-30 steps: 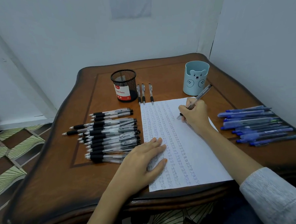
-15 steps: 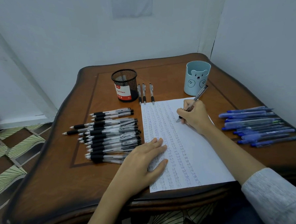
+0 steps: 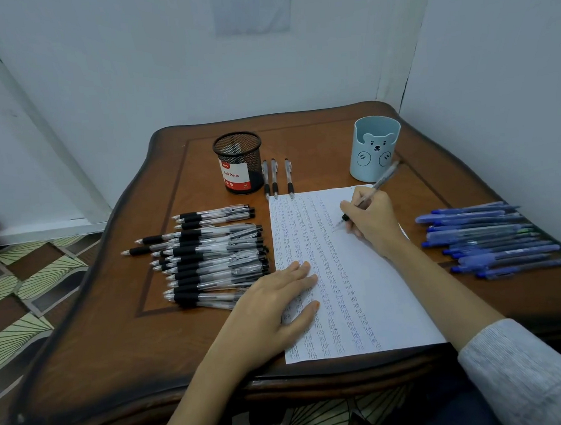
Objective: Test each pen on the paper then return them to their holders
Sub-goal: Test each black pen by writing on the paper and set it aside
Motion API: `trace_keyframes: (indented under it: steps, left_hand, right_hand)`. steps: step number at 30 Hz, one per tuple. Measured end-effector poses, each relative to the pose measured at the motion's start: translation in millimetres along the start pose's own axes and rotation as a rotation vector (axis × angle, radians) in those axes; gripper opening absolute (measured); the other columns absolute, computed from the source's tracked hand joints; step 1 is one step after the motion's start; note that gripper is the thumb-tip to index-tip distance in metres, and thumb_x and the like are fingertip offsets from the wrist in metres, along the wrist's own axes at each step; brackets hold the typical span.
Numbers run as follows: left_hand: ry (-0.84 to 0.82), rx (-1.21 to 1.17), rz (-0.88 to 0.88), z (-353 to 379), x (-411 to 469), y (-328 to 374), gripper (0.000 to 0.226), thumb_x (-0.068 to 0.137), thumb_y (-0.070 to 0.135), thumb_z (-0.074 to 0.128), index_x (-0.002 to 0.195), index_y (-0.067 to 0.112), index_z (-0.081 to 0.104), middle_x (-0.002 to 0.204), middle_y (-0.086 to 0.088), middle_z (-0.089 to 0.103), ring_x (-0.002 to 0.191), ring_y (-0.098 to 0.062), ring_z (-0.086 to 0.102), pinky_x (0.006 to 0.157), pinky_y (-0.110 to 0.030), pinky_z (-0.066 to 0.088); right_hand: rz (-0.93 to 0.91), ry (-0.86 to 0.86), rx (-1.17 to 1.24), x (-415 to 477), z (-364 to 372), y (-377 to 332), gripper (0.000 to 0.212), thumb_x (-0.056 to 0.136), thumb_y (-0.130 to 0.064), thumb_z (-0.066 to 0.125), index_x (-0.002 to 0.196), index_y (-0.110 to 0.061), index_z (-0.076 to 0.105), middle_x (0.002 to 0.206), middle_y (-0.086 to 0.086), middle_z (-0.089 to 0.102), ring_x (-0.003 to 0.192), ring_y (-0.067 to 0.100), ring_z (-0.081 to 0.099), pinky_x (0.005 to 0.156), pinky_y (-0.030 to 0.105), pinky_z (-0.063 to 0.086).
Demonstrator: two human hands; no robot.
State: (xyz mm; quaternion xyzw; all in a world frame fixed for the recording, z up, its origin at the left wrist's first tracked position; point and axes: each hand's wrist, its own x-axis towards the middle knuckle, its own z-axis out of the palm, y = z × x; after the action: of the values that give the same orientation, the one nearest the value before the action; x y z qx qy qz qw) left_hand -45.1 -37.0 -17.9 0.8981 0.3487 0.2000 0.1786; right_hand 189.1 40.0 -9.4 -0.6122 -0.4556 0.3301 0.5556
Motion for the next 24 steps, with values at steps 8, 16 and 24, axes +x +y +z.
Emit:
trace_keyframes:
  steps: [8,16,24]
  left_hand:
    - [-0.011,-0.013,-0.009,-0.8,0.4,-0.6,0.057,0.090,0.056,0.037,0.137,0.027,0.051,0.147,0.014,0.039,0.138,0.009,0.022,0.111,-0.007,0.011]
    - [-0.006,-0.016,-0.003,-1.5,0.4,-0.1,0.057,0.090,0.055,0.038,0.137,0.026,0.051,0.147,0.013,0.039,0.137,0.010,0.021,0.109,-0.005,0.010]
    - [-0.014,-0.025,-0.003,-0.7,1.2,-3.5,0.058,0.090,0.056,0.036,0.139,0.028,0.048,0.149,0.015,0.036,0.138,0.010,0.019,0.113,-0.011,0.013]
  right_hand:
    - [-0.017,-0.006,0.182,-0.4,-2.7,-1.0,0.030,0.104,-0.040,0.035,0.099,-0.016,0.053,0.042,-0.006,0.042,0.035,0.007,0.034,0.035,0.019,0.027]
    - [-0.032,-0.101,0.123,-8.6,2.6,-7.2,0.039,0.103,-0.040,0.038,0.113,-0.015,0.065,0.043,-0.001,0.044,0.038,0.010,0.036,0.039,0.019,0.033]
    - [0.154,-0.112,0.063,2.4,16.3,-17.3,0.034,0.102,-0.024,0.036,0.110,-0.011,0.066,0.043,0.001,0.043,0.036,0.011,0.034,0.037,0.021,0.029]
